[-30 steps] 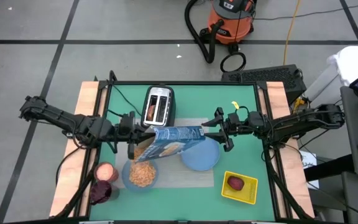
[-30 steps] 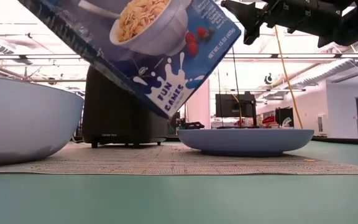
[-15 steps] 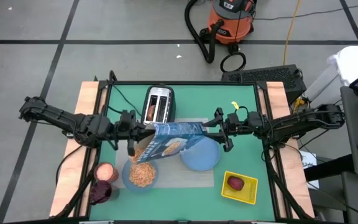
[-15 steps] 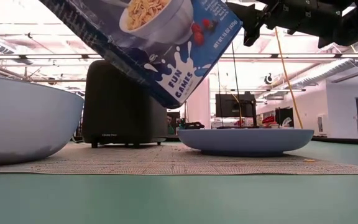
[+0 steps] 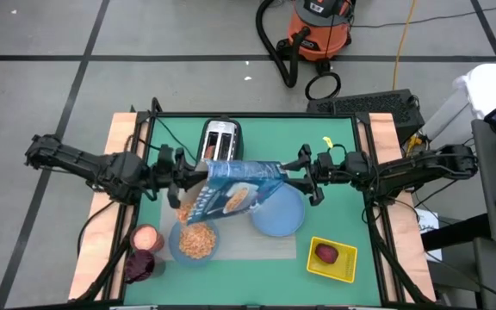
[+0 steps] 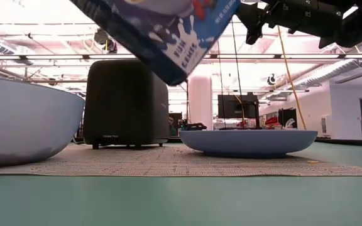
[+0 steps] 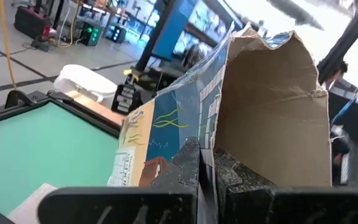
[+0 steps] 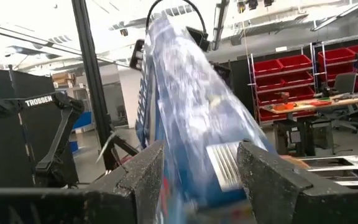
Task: Arrange a breakfast setting
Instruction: Pour the cereal into the blue bowl
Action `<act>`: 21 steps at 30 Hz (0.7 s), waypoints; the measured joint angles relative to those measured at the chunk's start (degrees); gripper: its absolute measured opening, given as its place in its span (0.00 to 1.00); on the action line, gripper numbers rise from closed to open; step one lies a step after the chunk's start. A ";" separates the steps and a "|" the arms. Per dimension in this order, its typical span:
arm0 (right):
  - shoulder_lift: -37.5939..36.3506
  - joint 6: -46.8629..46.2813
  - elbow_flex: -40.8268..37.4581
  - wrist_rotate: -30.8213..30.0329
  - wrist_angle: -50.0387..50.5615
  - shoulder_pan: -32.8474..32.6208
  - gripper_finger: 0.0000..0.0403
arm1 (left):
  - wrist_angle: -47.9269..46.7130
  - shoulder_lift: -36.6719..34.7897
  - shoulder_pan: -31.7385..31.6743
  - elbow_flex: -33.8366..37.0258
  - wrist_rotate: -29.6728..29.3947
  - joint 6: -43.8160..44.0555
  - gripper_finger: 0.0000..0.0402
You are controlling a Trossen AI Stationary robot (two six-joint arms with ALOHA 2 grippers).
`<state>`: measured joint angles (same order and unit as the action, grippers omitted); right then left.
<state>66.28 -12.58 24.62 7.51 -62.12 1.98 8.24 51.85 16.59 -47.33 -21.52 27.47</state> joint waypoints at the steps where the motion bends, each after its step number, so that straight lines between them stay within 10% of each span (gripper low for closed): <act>1: 0.00 0.00 0.00 -0.06 -0.08 0.11 0.48 | -0.05 -0.58 -0.44 0.00 0.00 0.99 0.01; 21: 0.00 -0.20 0.00 -0.38 0.26 0.33 0.48 | 4.25 -3.69 -8.25 -0.02 -0.04 16.10 0.01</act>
<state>66.28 -12.78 24.62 7.14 -61.85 2.31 12.49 48.16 8.34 -47.35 -21.56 43.57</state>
